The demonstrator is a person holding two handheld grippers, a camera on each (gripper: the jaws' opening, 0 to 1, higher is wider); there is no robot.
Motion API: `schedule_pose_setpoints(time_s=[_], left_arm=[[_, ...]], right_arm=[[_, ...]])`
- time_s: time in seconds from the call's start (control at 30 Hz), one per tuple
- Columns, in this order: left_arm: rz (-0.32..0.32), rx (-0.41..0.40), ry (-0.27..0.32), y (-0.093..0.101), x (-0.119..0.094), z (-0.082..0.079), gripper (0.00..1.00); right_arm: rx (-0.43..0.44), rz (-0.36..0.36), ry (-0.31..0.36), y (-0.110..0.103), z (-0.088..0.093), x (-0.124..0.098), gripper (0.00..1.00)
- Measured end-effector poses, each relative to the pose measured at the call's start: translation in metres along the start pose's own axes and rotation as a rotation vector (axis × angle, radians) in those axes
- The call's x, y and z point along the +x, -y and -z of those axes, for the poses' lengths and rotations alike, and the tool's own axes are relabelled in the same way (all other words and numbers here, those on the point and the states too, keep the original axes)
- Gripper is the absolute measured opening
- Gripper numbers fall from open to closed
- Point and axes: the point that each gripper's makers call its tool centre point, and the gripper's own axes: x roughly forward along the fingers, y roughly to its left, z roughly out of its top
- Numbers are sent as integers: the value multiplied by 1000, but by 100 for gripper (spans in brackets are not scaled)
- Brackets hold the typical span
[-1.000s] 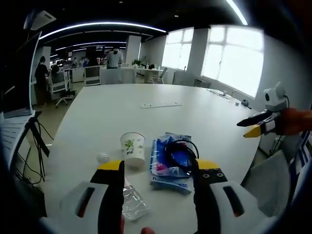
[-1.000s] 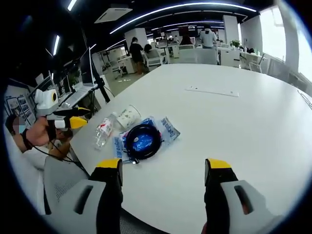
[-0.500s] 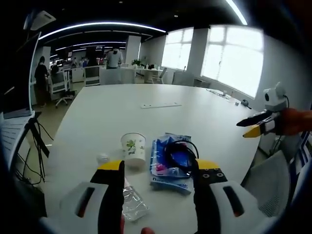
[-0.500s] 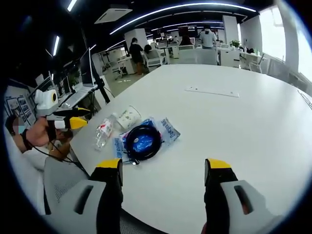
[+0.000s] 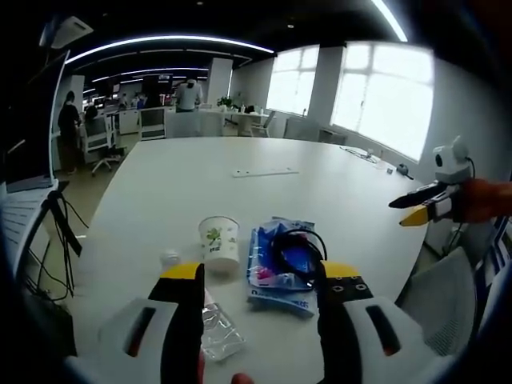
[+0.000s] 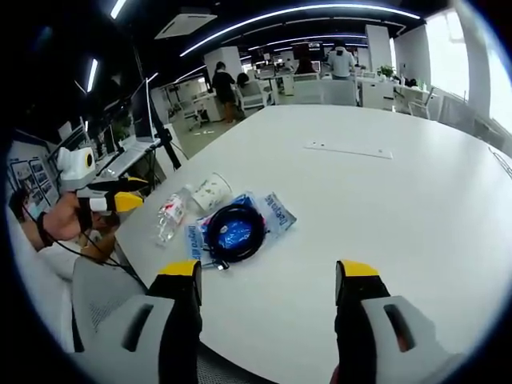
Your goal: Arrange the tabletop items into an orderly group along one side of the table until the central work area is clear of visible clutter.
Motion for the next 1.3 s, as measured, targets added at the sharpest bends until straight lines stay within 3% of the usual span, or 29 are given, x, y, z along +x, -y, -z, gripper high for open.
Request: schedule_pose_setpoints(time_s=[0.97,1.3], left_arm=[[-26,-40,-17,-8,-9,15,54],[-62,-49,-64,-19,-9,28,51]], right_arm=[[31,-10,-1,-3,19,-6,67],[65,-17,16,-5,29,-10,67]])
